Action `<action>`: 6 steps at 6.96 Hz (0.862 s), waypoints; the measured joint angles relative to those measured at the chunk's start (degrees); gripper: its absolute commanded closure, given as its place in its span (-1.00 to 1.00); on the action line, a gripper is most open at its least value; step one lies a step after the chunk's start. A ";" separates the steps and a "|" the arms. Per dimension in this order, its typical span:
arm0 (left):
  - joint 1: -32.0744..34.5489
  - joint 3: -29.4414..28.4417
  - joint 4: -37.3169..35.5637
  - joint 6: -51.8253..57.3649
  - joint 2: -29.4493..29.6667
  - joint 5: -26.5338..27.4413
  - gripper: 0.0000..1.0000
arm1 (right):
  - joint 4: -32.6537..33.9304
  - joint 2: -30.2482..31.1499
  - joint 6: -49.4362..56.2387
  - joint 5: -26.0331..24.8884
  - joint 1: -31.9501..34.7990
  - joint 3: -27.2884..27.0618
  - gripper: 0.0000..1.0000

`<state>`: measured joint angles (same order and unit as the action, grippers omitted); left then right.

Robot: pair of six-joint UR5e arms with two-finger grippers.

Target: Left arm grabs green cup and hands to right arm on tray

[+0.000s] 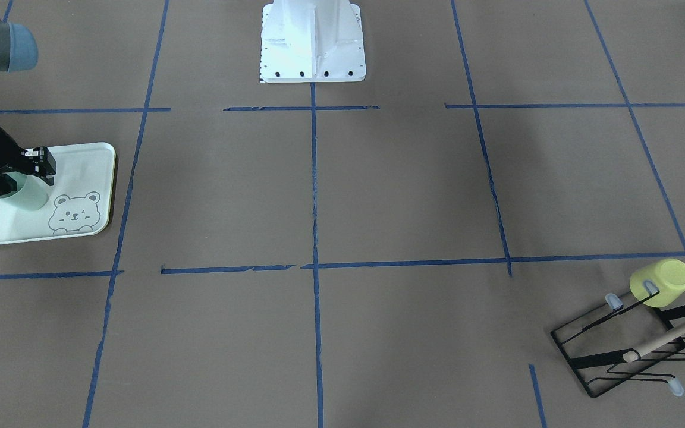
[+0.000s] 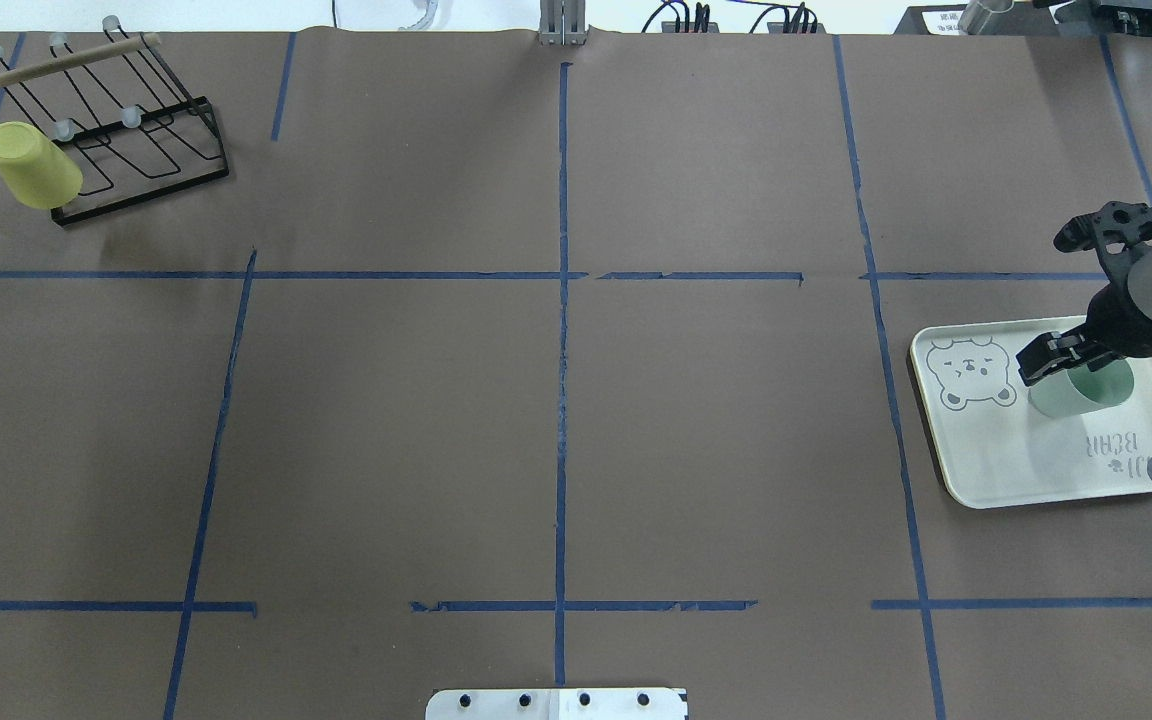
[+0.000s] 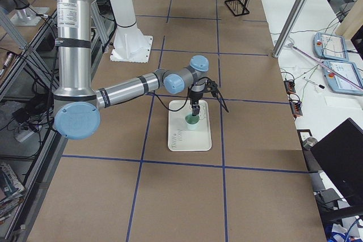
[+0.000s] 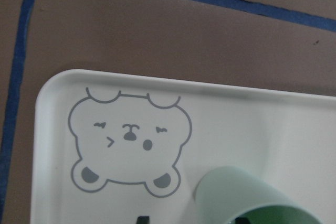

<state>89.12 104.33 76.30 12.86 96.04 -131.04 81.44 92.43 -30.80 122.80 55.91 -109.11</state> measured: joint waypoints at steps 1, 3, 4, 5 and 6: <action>0.00 -0.18 0.22 0.02 -0.63 -0.02 -1.00 | 0.16 1.33 2.71 0.62 3.15 -1.69 -1.00; 0.00 -0.40 0.88 0.21 -2.94 -0.10 -1.00 | 0.49 6.65 15.87 3.57 11.88 -2.47 -1.00; 0.00 -0.64 1.01 0.30 -4.09 -0.14 -1.00 | 0.56 10.53 21.97 5.98 16.91 -2.43 -1.00; 0.00 -0.88 1.05 0.37 -5.23 -0.16 -1.00 | 0.64 13.96 25.66 7.98 21.48 -2.38 -0.98; 0.00 -0.92 1.06 0.32 -6.66 -0.16 -1.00 | 0.74 16.43 27.23 9.31 25.35 -2.46 -0.97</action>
<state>89.12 103.41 77.36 13.18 89.38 -131.20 82.18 108.87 -3.57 132.10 81.26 -111.57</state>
